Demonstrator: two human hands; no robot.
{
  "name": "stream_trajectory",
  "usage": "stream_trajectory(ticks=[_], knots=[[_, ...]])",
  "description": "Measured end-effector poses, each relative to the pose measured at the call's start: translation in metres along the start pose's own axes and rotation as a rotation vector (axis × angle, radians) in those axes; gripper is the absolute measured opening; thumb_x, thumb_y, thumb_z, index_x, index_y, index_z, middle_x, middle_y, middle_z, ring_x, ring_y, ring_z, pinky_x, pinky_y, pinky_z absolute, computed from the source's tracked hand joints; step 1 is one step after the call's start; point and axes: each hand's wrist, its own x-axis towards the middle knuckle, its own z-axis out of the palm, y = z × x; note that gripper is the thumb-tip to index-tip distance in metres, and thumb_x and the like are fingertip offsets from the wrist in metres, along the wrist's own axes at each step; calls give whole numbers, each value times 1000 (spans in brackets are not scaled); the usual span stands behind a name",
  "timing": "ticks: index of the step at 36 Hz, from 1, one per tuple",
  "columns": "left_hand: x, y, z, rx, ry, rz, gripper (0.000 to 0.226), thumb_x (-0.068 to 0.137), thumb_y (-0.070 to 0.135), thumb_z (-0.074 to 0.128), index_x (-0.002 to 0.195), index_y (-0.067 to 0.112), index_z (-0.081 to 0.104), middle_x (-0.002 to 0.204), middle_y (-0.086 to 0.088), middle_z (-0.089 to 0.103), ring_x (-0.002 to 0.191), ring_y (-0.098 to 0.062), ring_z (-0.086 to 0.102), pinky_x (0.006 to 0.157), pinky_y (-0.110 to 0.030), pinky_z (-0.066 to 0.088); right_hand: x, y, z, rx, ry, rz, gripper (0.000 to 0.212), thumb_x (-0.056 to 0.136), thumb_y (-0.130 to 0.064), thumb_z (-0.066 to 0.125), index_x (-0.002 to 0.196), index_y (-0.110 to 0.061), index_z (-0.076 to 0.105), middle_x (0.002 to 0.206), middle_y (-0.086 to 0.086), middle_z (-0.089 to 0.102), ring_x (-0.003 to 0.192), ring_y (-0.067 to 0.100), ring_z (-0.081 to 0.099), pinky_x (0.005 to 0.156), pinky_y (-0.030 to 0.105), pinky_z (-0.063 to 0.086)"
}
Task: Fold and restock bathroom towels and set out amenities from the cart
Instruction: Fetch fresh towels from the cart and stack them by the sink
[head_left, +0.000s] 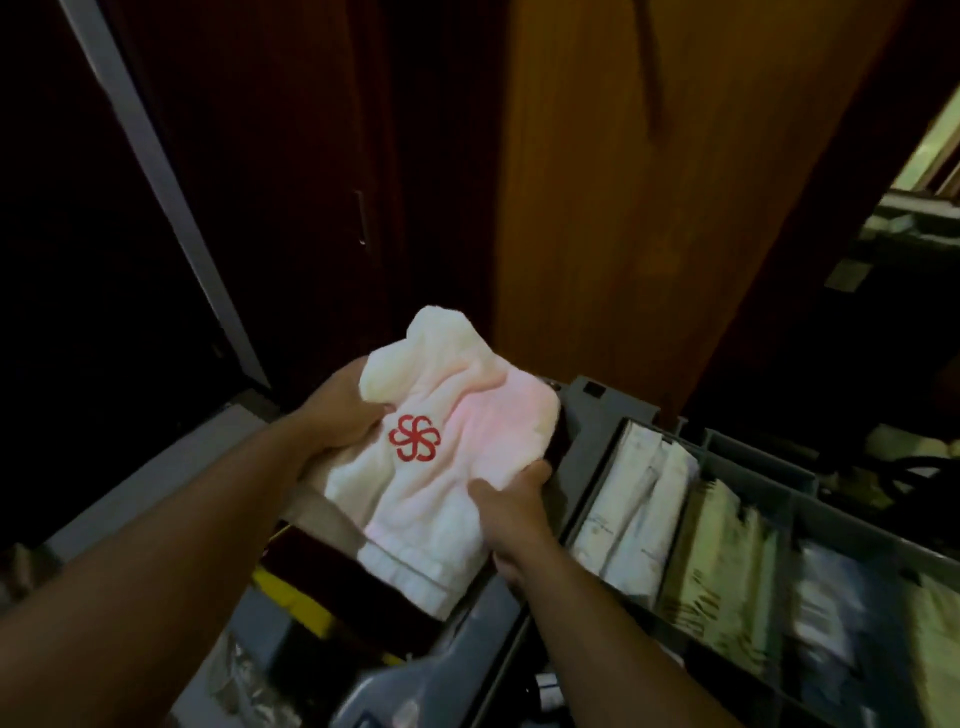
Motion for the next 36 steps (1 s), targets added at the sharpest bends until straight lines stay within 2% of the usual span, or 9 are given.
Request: stream_trajectory(ticks=[3,7,10,13,19,23,25,30,36], knots=[[24,-55,24,52,-37,-7,74,86,39,79,149,31,43,143,11,51,129,-17,51,113,-49,42,22,17,21,-143,48,88,103,95,-24,64,161,-16,-14,157,12,32,132,34,45,107,39,45],[49,-143,67,-52,-109,-28,72,87,35,80,149,31,43,150,12,48,135,-17,50,115,-51,42,51,18,44,-114,137,274,70,100,-14,50,161,-16,15,155,21,38,134,42,47,108,49,43],[46,-147,82,-27,-96,4,73,83,40,82,147,34,46,145,14,55,128,-12,56,109,-47,47,75,34,57,-824,2,290,55,107,-23,28,160,-12,26,162,21,34,143,45,38,115,69,23],[26,-113,88,-52,-3,-9,66,89,20,79,146,32,47,142,10,54,124,-11,54,106,-36,43,86,41,58,-925,30,300,55,104,-24,29,157,-10,32,157,21,41,140,44,41,114,69,23],[20,-108,99,150,-74,65,63,100,32,65,156,22,39,154,-5,50,138,-23,50,116,-41,40,65,29,51,-165,211,396,76,97,-4,55,159,-9,11,152,29,35,130,45,50,83,37,45],[26,-115,101,453,-193,87,91,96,27,66,165,18,7,171,-10,9,153,-29,26,123,-41,28,66,27,49,-353,69,389,116,94,-22,69,157,-22,-29,168,22,1,145,41,34,100,38,47],[30,-122,98,457,-236,104,89,92,23,70,164,17,18,170,-13,8,153,-31,25,123,-38,28,66,26,50,-369,47,352,115,94,-26,70,159,-29,-25,170,16,-7,146,41,33,86,35,50],[26,-112,81,335,-232,119,55,89,22,73,141,18,57,146,-5,53,135,-24,52,111,-37,44,61,30,48,-448,4,196,96,92,-29,69,162,-34,4,169,8,9,150,38,27,92,36,49],[1,-91,61,262,-109,-18,46,96,28,68,139,27,56,139,1,61,122,-15,60,103,-40,53,55,25,39,-252,-63,3,63,94,-18,65,149,-33,38,143,-3,53,96,7,63,65,20,49]])
